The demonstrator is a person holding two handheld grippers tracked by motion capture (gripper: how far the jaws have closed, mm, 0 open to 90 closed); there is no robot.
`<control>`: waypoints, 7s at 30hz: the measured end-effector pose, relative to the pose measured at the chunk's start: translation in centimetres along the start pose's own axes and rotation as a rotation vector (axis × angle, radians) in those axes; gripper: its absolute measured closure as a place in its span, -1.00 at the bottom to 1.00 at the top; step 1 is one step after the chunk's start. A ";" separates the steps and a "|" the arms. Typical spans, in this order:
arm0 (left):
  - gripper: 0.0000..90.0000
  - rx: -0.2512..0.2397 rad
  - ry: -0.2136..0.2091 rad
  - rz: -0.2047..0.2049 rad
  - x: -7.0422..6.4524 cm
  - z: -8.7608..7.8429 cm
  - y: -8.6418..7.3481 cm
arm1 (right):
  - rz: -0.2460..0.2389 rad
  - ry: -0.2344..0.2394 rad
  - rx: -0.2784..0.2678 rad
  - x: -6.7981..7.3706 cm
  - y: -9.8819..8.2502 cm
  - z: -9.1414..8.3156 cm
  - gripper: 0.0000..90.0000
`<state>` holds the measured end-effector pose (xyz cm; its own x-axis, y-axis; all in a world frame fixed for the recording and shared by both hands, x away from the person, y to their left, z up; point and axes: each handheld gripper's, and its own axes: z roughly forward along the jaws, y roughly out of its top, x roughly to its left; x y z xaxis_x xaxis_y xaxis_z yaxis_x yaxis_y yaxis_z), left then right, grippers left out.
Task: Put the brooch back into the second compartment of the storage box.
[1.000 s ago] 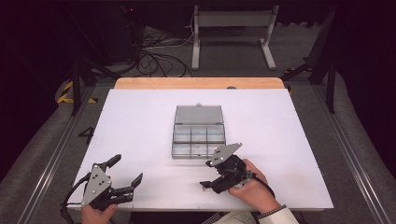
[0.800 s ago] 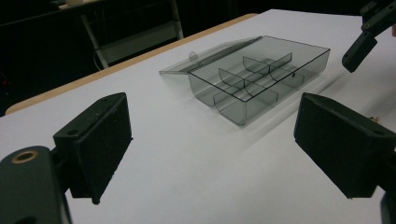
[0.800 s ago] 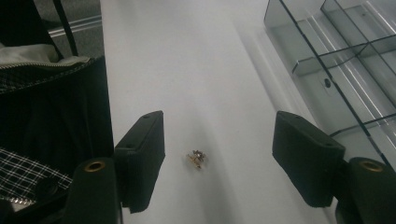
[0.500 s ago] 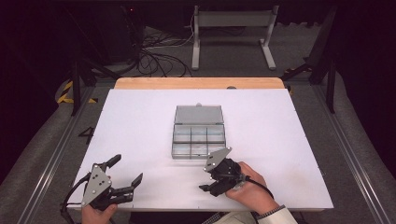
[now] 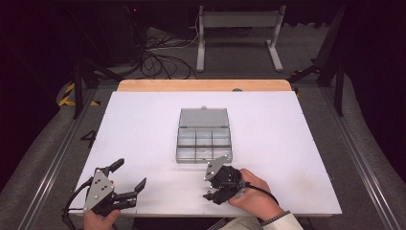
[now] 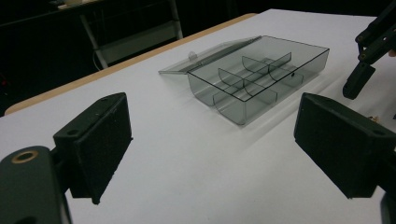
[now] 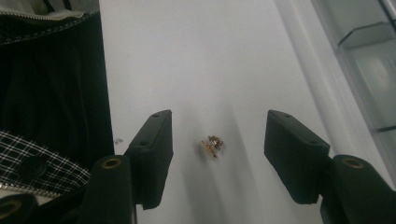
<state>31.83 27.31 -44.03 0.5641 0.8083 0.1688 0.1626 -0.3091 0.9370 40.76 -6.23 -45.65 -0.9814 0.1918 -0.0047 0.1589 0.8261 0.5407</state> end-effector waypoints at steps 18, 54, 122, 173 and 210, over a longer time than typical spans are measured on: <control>-0.74 0.000 -0.001 0.004 0.0 0.0 0.0 | -0.026 -0.010 0.087 0.4 0.2 1.1 0.42; -0.74 -0.002 -0.001 0.002 0.0 0.0 0.0 | -0.041 -0.066 0.013 0.6 0.2 -0.5 0.72; -0.73 0.001 0.000 0.000 0.0 0.0 0.0 | 0.087 -0.211 -0.127 -4.1 3.7 -5.3 0.72; -0.73 0.004 0.002 -0.003 0.2 0.0 -0.1 | 0.295 -0.302 -0.085 -11.5 5.3 -2.5 0.71; -0.73 0.008 0.000 -0.002 0.3 0.1 -0.1 | 0.311 -0.294 0.006 -13.6 5.2 1.9 0.71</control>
<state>32.03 27.56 -44.10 0.5636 0.8091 0.1665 0.1706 -0.3112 0.9349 55.10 -3.56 -44.34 -0.8143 0.5746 -0.0821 0.4441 0.7078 0.5493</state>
